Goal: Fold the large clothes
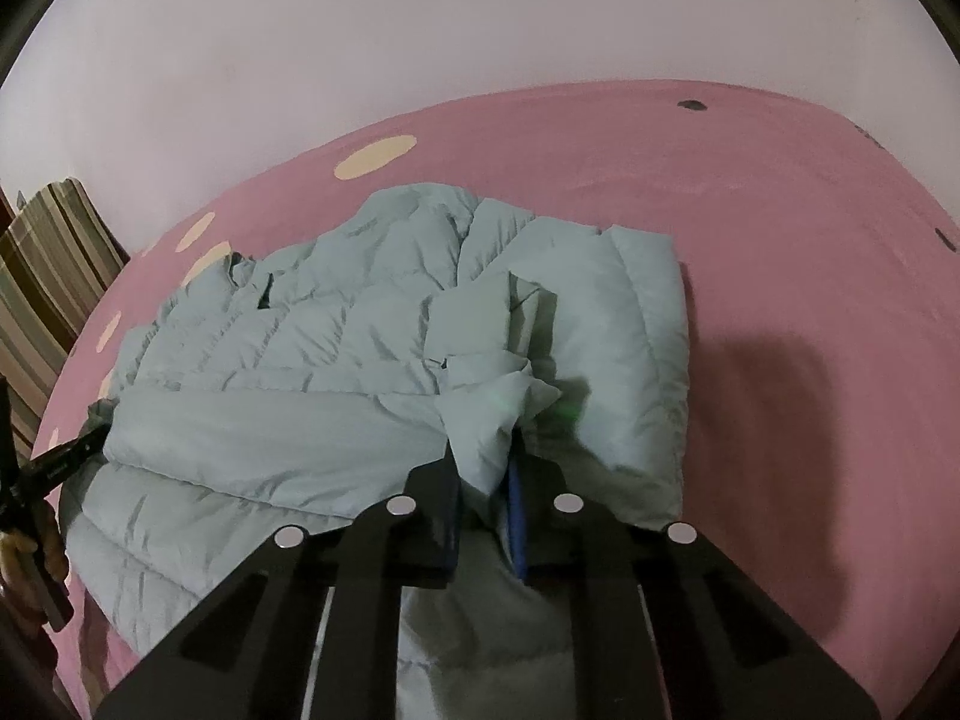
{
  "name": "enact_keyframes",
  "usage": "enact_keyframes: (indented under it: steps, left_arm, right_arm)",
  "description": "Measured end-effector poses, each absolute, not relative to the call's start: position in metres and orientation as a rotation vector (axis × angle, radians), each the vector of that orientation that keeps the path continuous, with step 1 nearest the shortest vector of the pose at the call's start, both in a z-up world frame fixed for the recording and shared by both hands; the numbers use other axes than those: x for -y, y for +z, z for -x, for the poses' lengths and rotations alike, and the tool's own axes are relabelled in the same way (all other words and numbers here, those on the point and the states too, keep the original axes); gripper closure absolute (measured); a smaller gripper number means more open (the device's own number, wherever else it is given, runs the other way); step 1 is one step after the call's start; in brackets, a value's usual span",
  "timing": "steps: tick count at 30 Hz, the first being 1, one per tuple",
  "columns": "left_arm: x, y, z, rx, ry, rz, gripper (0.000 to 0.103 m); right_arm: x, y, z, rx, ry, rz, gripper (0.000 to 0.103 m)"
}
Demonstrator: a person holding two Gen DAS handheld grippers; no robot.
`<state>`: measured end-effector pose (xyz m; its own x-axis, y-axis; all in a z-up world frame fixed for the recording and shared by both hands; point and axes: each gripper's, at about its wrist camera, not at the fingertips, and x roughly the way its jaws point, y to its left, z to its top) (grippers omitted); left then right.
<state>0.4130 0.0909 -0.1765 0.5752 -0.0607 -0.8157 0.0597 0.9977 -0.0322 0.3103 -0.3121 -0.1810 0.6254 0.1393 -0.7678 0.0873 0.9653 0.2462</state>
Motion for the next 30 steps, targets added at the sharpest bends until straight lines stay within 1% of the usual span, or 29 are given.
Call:
enact_keyframes:
  steps: [6, 18, 23, 30]
  left_arm:
    - [-0.089, -0.162, -0.401, -0.913, -0.044, -0.001, 0.096]
    - [-0.084, -0.127, -0.389, -0.823, -0.005, -0.016, 0.097]
    - [-0.079, -0.114, -0.407, -0.805, 0.01, -0.023, 0.097]
    - [-0.068, -0.101, -0.464, -0.779, 0.056, -0.064, 0.097]
  right_arm:
    - [0.31, -0.168, -0.298, -0.861, 0.022, -0.267, 0.095]
    - [0.301, -0.142, -0.289, -0.792, 0.008, -0.205, 0.096]
    - [0.301, -0.131, -0.305, -0.77, -0.001, -0.189, 0.096]
    - [0.299, -0.113, -0.35, -0.734, -0.026, -0.15, 0.096]
